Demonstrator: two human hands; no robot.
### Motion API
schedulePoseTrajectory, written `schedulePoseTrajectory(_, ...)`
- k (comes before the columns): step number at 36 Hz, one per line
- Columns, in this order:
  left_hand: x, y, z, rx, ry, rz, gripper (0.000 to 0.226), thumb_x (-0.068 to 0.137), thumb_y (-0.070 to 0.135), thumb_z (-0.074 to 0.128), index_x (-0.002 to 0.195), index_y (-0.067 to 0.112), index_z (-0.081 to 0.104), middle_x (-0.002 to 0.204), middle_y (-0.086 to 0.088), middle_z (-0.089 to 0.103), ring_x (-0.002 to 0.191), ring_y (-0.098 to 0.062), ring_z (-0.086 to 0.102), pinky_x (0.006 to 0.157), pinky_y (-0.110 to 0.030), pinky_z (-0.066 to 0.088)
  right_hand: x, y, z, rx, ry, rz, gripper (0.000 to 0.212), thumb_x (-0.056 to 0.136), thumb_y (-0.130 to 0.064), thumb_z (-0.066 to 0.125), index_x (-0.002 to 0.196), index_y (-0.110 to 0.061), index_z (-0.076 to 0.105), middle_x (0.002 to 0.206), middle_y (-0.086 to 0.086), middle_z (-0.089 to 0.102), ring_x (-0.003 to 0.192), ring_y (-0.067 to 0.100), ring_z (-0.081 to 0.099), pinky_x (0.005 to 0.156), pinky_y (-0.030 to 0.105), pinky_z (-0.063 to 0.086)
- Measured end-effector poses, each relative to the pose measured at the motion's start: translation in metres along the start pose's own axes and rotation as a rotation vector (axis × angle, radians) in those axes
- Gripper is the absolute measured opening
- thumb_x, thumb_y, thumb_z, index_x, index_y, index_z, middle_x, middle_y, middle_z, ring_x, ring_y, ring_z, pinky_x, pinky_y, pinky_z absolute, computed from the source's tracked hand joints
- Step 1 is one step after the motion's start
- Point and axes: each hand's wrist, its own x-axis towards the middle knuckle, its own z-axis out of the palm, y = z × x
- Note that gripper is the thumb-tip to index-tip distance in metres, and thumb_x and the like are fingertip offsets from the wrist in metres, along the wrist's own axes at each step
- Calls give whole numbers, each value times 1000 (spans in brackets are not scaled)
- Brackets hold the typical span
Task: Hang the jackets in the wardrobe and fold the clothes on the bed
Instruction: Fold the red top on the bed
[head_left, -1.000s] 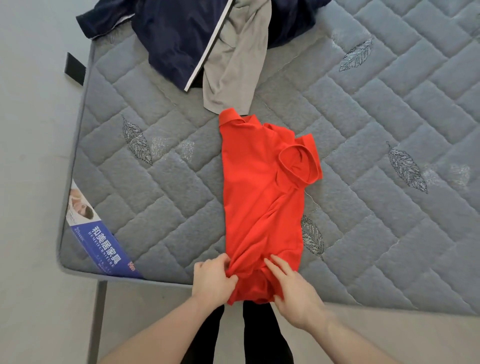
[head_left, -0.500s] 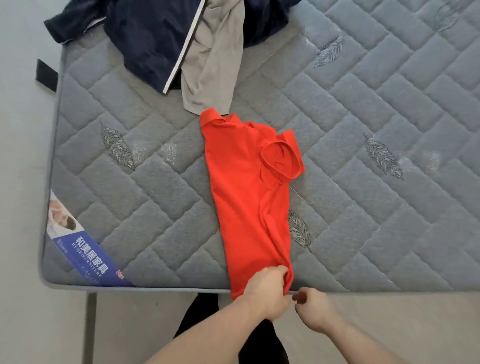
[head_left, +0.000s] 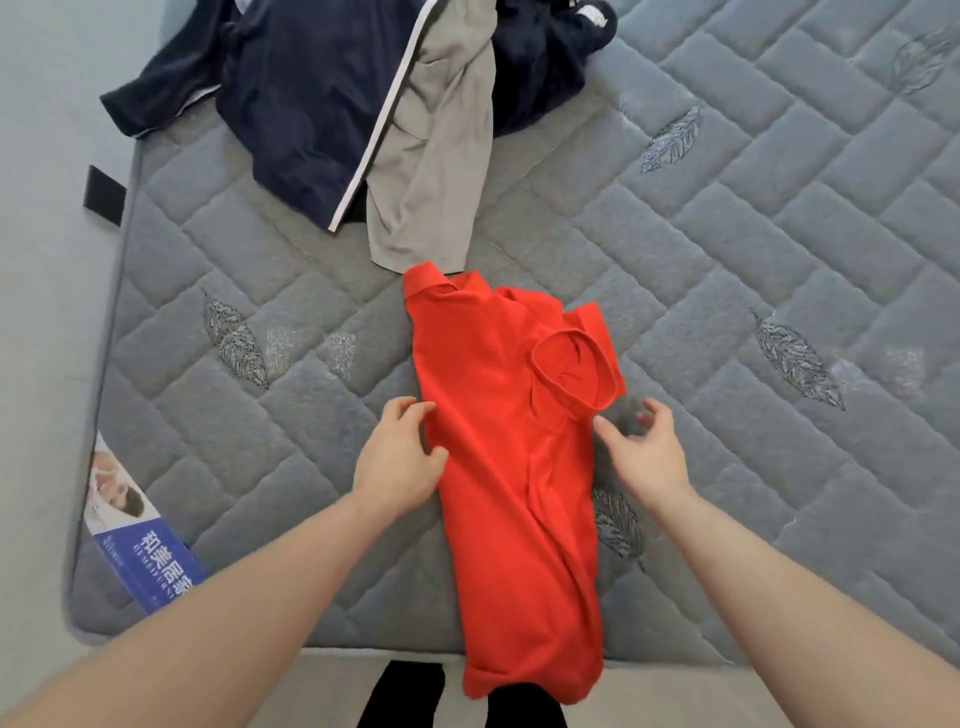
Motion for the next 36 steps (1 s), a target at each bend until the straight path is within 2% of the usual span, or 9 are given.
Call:
schedulePoseTrajectory(4, 33, -9, -16, 87, -34, -64, 77, 85, 31, 70, 154, 24, 39, 165, -4, 21, 143, -30, 40, 113, -43, 38, 39, -39, 7, -12, 5, -37, 99, 81, -52, 79, 156, -11, 28, 156, 12, 42, 140, 28, 46, 117, 38, 36)
schedulePoseTrajectory(11, 59, -40, -12, 316, -172, -25, 106, 87, 53, 69, 163, 27, -1, 170, -6, -8, 153, -37, 13, 120, -49, 29, 73, -62, 17, -117, 2, -4, 103, 75, -47, 86, 154, -9, 32, 149, 14, 47, 136, 28, 49, 116, 39, 37)
schedulePoseTrajectory(14, 59, -46, -4, 421, -170, -1, 114, 85, 59, 69, 161, 30, -10, 169, -2, -14, 155, -33, 9, 118, -47, 36, 78, -61, 21, -36, -72, 41, 84, 76, -35, 88, 144, -10, 45, 130, 11, 63, 119, 25, 62, 109, 42, 46)
schedulePoseTrajectory(18, 64, -46, -4, 439, -195, -5, 117, 80, 65, 66, 160, 31, -12, 169, 0, -15, 156, -32, 7, 112, -46, 41, 66, -69, 28, -103, -6, -53, 15, 83, -24, 75, 92, -14, 69, 90, 5, 74, 94, 29, 69, 90, 44, 54)
schedulePoseTrajectory(22, 67, -47, -9, 449, -251, -7, 114, 78, 66, 58, 159, 34, -16, 169, 2, -18, 156, -32, 4, 113, -46, 40, 33, -87, 42, 40, 147, -281, 8, 82, -15, 64, 76, -18, 61, 66, -10, 64, 66, 4, 58, 66, 33, 42)
schedulePoseTrajectory(25, 68, -48, -13, 445, -279, 6, 111, 78, 62, 55, 159, 34, -15, 169, 2, -17, 156, -32, 6, 114, -45, 39, 6, -99, 64, 79, 125, -444, 6, 86, -14, 63, 89, -19, 64, 77, -11, 65, 74, 5, 58, 72, 32, 48)
schedulePoseTrajectory(29, 73, -51, -21, 454, -313, 28, 106, 80, 55, 55, 160, 34, -10, 170, 1, -14, 156, -32, 11, 113, -45, 39, -19, -110, 103, -2, 27, -569, 36, 86, -13, 68, 122, -18, 68, 110, -4, 64, 104, 13, 61, 96, 32, 48)
schedulePoseTrajectory(32, 76, -52, -29, 466, -346, 43, 102, 82, 49, 56, 161, 35, -7, 170, 2, -12, 155, -31, 17, 112, -43, 40, -26, -112, 133, -102, -117, -521, 49, 87, -20, 67, 135, -23, 62, 126, -9, 59, 113, 10, 59, 103, 30, 46)
schedulePoseTrajectory(36, 78, -56, -44, 443, -390, 56, 100, 81, 35, 56, 162, 37, -2, 170, 7, -10, 152, -29, 27, 113, -39, 41, -27, -104, 154, -200, -357, -384, 63, 86, -23, 68, 147, -19, 52, 146, -6, 44, 119, 18, 60, 107, 40, 46)
